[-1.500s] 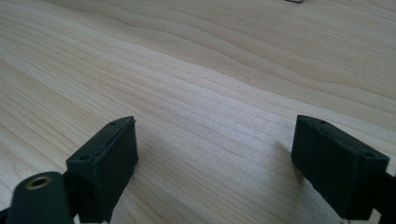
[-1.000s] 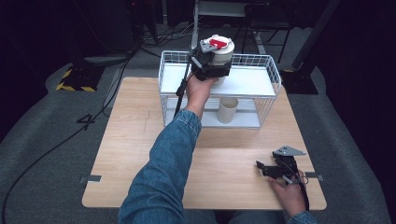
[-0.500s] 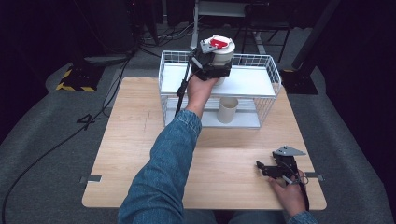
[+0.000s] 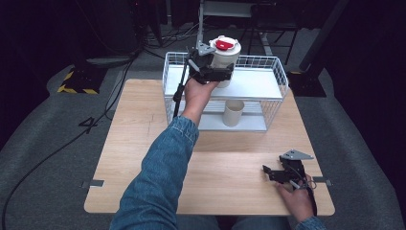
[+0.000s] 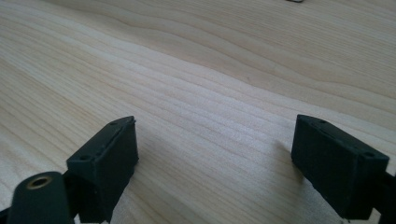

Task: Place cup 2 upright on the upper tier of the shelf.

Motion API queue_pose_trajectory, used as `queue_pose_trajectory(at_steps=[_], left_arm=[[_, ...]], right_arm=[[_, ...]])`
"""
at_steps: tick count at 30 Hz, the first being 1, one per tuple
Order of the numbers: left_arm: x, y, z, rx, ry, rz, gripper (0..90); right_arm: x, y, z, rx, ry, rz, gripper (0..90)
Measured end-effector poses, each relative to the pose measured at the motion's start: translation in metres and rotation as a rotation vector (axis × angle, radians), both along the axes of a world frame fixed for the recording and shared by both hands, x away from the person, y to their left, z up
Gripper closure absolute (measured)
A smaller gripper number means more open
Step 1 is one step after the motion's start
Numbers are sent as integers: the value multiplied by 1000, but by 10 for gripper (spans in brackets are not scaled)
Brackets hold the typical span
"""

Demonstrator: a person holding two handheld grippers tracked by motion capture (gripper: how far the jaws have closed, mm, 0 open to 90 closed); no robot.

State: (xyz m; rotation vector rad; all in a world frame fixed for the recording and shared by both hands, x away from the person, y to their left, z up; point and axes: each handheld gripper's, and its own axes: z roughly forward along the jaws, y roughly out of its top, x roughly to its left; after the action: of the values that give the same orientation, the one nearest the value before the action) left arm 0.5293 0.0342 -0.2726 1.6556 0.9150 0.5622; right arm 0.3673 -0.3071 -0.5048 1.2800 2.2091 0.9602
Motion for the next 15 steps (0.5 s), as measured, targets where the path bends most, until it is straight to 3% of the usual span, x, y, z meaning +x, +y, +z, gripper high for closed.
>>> queue_pose_trajectory(at_steps=[6, 15], left_arm=[[-21, 9, 5, 4, 2, -45, 31], [-61, 34, 13, -1, -13, -70, 32]], right_arm=[[0, 0, 0, -1, -4, 9, 150], [1, 0, 0, -2, -3, 14, 148]])
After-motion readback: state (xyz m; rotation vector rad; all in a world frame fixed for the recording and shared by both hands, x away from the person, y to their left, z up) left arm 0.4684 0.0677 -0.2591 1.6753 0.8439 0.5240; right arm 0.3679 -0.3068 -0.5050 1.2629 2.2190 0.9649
